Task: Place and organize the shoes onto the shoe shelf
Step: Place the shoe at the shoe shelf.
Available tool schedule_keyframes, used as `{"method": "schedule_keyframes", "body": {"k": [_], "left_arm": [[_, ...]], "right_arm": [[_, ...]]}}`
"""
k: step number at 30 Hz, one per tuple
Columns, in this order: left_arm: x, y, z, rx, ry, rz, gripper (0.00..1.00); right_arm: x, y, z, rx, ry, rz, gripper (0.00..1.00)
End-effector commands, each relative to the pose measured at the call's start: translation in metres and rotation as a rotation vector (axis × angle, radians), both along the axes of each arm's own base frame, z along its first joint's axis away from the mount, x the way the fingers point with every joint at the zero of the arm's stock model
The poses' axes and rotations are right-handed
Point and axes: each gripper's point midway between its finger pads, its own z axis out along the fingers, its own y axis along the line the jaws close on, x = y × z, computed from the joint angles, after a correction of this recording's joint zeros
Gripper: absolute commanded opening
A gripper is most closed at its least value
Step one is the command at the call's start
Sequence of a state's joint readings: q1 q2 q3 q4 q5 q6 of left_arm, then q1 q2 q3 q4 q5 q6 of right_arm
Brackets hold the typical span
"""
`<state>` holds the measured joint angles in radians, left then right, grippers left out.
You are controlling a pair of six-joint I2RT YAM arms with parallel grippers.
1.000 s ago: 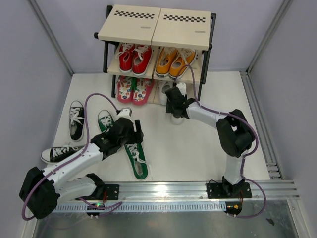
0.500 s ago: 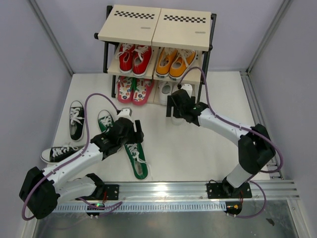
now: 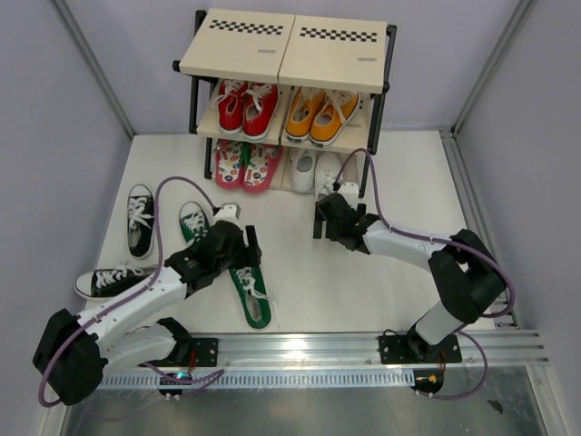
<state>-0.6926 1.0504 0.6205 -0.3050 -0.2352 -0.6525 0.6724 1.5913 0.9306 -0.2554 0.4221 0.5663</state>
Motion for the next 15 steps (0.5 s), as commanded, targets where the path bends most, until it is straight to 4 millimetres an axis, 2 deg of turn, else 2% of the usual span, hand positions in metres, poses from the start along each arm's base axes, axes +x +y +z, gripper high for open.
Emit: {"method": "schedule_keyframes", "body": {"k": [1, 5, 11, 15], "left_arm": [[0.0, 0.0, 0.007, -0.034, -0.033, 0.016, 0.74], [-0.003, 0.007, 0.005, -0.029, -0.038, 0.031, 0.74], [-0.004, 0.013, 0.008, -0.029, -0.062, 0.047, 0.74], [-0.005, 0.014, 0.006, -0.019, -0.06, 0.041, 0.74]], "right_arm": [[0.032, 0.011, 0.026, 0.06, -0.212, -0.07, 0.92], [0.044, 0.011, 0.031, 0.071, -0.312, -0.072, 0.92], [0.053, 0.014, 0.028, 0.06, -0.338, -0.075, 0.92], [0.054, 0.021, 0.01, 0.031, -0.305, -0.057, 0.92]]}}
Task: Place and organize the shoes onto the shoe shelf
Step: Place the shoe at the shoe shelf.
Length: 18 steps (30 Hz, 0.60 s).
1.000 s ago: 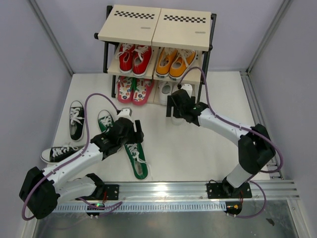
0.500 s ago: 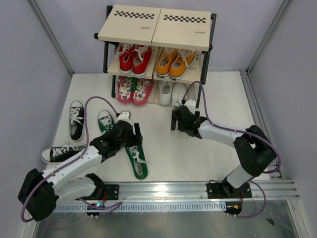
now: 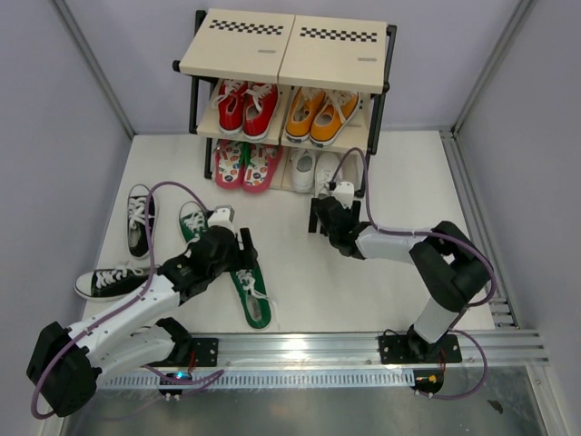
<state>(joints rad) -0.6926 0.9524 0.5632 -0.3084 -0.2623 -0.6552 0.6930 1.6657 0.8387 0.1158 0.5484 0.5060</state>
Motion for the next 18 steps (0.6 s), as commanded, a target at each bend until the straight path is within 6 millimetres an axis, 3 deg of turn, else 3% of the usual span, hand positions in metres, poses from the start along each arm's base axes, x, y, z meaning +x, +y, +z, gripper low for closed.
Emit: {"method": "schedule_keyframes", "body": {"k": [1, 8, 13, 18], "left_arm": [[0.002, 0.002, 0.002, -0.001, -0.017, 0.019, 0.75], [0.003, 0.007, -0.001, 0.03, -0.019, 0.026, 0.74], [0.004, 0.011, 0.0, 0.044, -0.028, 0.036, 0.75], [0.004, 0.011, 0.0, 0.049, -0.032, 0.033, 0.76]], "right_arm": [[0.019, 0.013, 0.013, 0.018, -0.085, -0.021, 0.92], [0.021, 0.02, 0.003, -0.001, -0.065, -0.016, 0.88], [0.026, 0.019, 0.008, -0.016, -0.088, -0.021, 0.69], [0.031, 0.019, 0.01, -0.031, -0.09, -0.04, 0.57]]}}
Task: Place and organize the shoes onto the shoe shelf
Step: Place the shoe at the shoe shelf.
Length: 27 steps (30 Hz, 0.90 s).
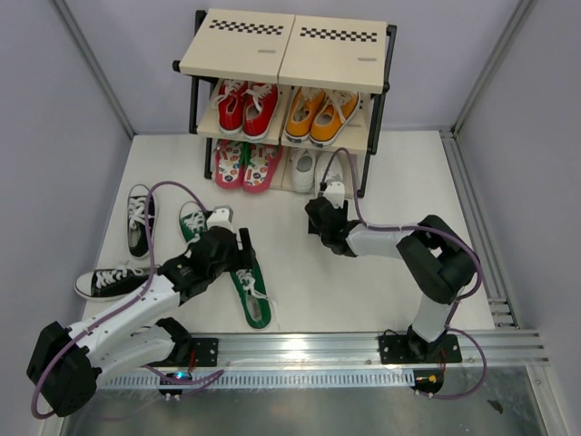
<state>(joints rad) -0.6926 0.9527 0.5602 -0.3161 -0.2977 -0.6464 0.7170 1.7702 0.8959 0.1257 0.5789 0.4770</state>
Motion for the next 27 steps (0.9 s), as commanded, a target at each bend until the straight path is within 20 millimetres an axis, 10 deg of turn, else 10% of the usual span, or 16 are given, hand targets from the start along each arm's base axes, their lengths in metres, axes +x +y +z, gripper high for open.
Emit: {"method": "schedule_keyframes", "body": {"k": [1, 27], "left_arm": [[0.003, 0.005, 0.003, 0.02, -0.024, 0.011, 0.76], [0.002, 0.007, 0.015, -0.001, -0.063, 0.017, 0.78]], "right_arm": [[0.023, 0.007, 0.027, 0.019, -0.099, -0.057, 0.54], [0.061, -0.014, 0.069, -0.065, -0.152, -0.092, 0.38]]}}
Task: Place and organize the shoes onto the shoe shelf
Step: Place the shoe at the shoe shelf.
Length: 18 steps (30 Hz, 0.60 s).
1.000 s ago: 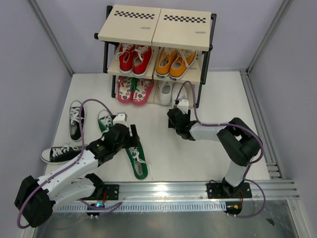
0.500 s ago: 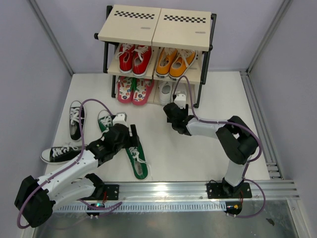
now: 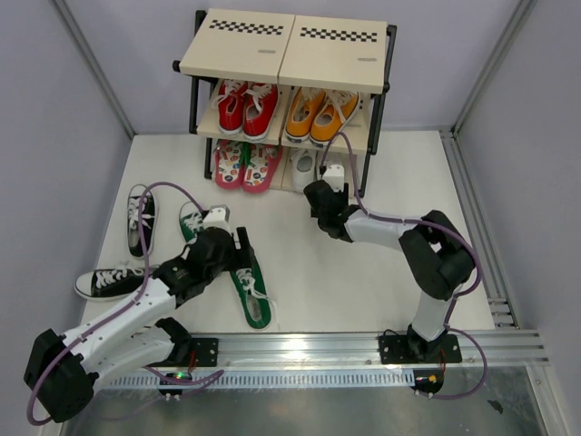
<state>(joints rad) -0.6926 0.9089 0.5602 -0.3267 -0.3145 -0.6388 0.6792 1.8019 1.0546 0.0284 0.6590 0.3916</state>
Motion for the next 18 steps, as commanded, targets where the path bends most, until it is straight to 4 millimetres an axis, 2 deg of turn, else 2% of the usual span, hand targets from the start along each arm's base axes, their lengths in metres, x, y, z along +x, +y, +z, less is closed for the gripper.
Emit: {"method": "schedule_keyframes", "body": {"k": [1, 5, 18], "left_arm": [[0.002, 0.003, 0.005, 0.007, -0.029, 0.008, 0.78], [0.001, 0.004, 0.006, 0.003, -0.03, 0.012, 0.78], [0.001, 0.006, 0.005, 0.007, -0.031, 0.017, 0.78]], "right_arm": [[0.028, -0.003, 0.036, 0.031, -0.103, -0.035, 0.38], [0.034, -0.001, 0.031, 0.038, -0.097, -0.021, 0.37], [0.057, 0.005, 0.034, 0.071, -0.128, -0.034, 0.37]]}}
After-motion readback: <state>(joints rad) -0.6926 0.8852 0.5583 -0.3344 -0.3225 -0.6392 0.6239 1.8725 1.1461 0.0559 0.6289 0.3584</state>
